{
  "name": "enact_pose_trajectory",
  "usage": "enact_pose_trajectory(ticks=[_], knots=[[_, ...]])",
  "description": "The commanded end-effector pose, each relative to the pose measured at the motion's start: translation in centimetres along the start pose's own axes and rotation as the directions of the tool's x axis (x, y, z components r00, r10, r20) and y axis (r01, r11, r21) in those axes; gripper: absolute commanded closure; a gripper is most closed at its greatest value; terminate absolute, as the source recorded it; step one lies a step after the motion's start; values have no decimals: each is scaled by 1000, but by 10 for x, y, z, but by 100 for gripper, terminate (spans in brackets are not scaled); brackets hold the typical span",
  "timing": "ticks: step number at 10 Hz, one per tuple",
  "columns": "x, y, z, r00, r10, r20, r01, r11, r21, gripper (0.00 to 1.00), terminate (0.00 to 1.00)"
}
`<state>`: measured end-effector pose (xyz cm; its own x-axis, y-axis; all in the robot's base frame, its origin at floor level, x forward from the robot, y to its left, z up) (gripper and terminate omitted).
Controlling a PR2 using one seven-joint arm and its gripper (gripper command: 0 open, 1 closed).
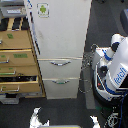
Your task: Opening the fridge
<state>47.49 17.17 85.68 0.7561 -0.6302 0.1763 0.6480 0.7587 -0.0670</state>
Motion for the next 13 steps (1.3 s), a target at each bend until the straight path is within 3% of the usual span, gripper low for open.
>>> enact_pose_trajectory(ticks=[1, 7, 13], knots=[[141, 47, 42, 967, 254, 21, -254, 957, 140, 0, 0], [180, 116, 75, 898, 439, 32, -431, 864, 261, 0, 0], [225, 184, 178, 821, 561, 109, -570, 792, 218, 0, 0]])
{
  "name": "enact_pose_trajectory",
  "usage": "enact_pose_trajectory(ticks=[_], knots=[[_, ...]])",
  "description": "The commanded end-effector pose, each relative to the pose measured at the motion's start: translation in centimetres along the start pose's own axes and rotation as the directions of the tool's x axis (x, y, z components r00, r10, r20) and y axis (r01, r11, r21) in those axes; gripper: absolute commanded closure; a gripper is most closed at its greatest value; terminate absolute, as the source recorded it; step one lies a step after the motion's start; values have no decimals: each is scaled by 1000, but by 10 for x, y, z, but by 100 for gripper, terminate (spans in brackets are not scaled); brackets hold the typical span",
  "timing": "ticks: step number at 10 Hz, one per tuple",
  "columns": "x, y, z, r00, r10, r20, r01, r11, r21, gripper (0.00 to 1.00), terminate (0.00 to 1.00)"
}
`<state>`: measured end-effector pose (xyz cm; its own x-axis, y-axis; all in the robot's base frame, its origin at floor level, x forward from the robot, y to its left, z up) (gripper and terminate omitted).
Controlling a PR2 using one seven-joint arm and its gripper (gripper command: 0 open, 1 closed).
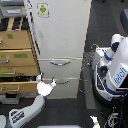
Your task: Opening the fridge
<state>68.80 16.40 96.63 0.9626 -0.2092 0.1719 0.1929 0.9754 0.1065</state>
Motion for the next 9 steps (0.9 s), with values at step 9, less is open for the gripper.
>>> enact_pose_trajectory(ticks=[9], knots=[[158, 98, 108, 989, 139, 52, -140, 990, 22, 0, 0]])
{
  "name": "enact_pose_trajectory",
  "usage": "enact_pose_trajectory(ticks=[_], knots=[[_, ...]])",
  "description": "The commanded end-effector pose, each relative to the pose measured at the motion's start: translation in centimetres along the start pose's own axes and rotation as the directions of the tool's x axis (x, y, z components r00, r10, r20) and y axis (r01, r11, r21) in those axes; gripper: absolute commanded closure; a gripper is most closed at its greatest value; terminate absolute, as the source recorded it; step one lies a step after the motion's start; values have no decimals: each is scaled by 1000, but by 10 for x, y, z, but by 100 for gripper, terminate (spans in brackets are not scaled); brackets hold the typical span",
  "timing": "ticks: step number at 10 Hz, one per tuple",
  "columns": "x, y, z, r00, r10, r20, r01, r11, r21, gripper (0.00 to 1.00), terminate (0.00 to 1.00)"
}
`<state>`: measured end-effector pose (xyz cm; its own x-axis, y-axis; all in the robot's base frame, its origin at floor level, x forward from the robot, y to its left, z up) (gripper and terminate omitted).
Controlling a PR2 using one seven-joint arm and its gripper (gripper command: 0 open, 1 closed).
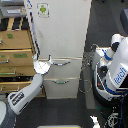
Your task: Opening the fridge
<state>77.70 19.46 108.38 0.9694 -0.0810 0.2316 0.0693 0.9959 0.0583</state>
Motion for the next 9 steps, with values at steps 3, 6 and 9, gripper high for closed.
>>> enact_pose_trajectory(ticks=[3, 6, 9], knots=[[84, 61, -4, 1000, 10, -13, -9, 997, 72, 0, 0], [89, 81, -10, 999, -27, -22, 29, 996, 79, 0, 0], [118, 120, -10, 1000, 10, -7, -10, 1000, 21, 0, 0]])
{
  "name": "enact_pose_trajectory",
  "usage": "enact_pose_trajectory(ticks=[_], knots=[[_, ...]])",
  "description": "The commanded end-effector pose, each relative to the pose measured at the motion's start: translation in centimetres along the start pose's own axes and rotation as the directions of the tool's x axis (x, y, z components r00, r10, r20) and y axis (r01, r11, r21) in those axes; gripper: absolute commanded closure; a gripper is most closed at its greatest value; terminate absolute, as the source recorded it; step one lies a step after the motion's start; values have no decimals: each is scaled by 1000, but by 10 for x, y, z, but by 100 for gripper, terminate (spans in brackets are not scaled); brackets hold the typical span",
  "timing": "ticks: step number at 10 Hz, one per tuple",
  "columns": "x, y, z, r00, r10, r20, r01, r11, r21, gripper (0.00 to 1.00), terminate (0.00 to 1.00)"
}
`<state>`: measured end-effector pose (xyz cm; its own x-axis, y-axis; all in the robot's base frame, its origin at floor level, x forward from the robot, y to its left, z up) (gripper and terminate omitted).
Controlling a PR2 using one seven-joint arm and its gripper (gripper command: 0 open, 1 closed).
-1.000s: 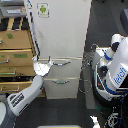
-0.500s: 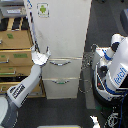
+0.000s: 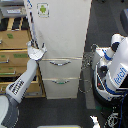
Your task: Opening the fridge
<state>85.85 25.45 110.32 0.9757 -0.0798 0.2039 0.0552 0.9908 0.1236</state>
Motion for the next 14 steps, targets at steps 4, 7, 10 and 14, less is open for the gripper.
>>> enact_pose_trajectory(ticks=[4, 7, 10, 14], knots=[[67, 44, -31, 999, -5, -32, 0, 991, -135, 0, 0], [73, 18, -47, 989, -72, -126, 31, 955, -296, 0, 0], [70, 8, -39, 991, -97, -91, 64, 949, -309, 100, 0], [66, 8, -47, 991, -98, -96, 64, 950, -304, 100, 0]])
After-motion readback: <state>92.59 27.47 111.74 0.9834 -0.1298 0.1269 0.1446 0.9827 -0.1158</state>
